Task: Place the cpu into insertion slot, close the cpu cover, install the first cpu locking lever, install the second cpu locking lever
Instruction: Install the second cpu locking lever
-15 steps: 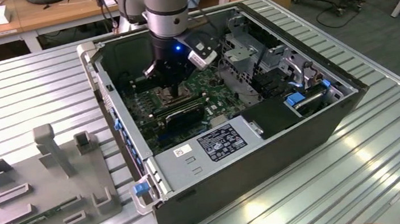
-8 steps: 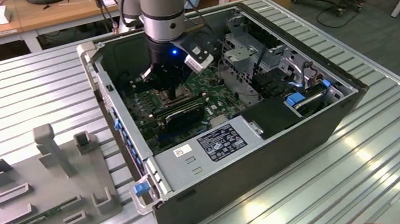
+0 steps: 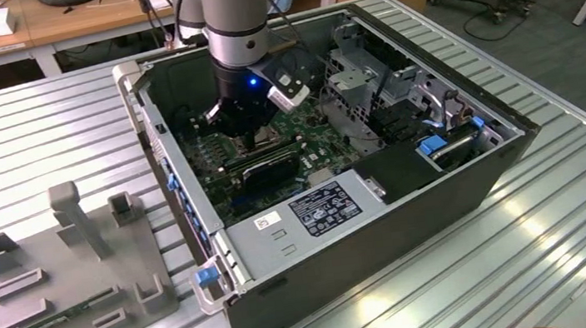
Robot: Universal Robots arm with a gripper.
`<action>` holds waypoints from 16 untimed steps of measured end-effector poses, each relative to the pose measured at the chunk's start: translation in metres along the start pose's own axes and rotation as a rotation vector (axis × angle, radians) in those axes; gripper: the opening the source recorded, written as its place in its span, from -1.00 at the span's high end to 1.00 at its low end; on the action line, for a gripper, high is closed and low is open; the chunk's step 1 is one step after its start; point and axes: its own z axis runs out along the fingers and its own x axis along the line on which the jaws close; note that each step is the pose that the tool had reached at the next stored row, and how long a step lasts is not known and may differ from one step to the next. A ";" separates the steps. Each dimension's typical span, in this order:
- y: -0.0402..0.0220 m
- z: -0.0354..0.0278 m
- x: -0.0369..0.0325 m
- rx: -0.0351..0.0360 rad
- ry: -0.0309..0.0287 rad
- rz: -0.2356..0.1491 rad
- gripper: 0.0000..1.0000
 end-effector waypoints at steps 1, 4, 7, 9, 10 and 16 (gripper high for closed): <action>0.0000 0.0007 0.0005 -0.0010 0.0000 0.000 0.79; -0.0001 0.0023 0.0022 -0.0058 0.0000 0.000 0.79; -0.0001 0.0033 0.0038 -0.0107 -0.0003 0.000 0.79; -0.0002 0.0037 0.0042 -0.0115 -0.0003 0.000 0.79; -0.0002 0.0040 0.0044 -0.0121 -0.0003 0.000 0.79; -0.0003 0.0064 0.0069 -0.0193 -0.0010 0.000 0.79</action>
